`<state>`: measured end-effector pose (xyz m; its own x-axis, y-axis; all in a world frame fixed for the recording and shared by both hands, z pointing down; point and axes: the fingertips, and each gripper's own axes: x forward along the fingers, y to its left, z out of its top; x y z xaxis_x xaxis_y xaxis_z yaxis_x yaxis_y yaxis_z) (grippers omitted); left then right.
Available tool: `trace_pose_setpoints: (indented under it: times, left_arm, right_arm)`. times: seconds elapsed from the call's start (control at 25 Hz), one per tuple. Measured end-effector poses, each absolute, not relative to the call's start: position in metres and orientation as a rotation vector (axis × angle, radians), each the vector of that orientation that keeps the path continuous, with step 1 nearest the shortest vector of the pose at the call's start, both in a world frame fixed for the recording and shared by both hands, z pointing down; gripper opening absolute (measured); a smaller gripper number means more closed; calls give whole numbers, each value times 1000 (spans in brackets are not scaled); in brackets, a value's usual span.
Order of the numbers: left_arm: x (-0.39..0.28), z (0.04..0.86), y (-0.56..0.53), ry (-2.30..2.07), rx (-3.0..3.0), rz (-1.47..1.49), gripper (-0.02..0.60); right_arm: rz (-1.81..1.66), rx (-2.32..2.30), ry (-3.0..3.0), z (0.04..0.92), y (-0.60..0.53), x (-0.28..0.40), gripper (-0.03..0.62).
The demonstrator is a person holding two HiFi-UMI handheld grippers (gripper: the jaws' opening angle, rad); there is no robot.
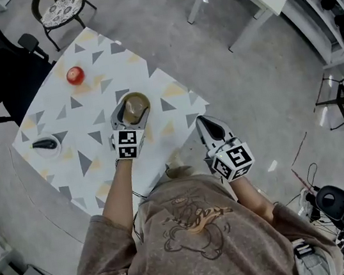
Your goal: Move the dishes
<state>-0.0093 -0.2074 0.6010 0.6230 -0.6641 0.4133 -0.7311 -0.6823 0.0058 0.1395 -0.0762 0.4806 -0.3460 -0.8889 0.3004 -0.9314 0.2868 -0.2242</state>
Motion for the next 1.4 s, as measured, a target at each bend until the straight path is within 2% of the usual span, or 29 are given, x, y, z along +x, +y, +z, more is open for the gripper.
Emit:
trace_pose_setpoints:
  times: [0.4,0.56,0.92,1.4]
  left_arm:
    - [-5,601,-210,-1139,2669,548,334]
    - [-3,597,-211,-1141,2702,553,288]
    - [-4,593,-210,-1143,2684,562,285]
    - [-17,537,-212,-1242,2714,429,285]
  right_arm:
    - [559,1733,-2404,483,-75,141,6]
    - [555,1736,-2402,484,-74,141,6]
    - [560,1741,-2401,483,-71,142,6]
    - [533,1715,-2444,478,-72,132,6]
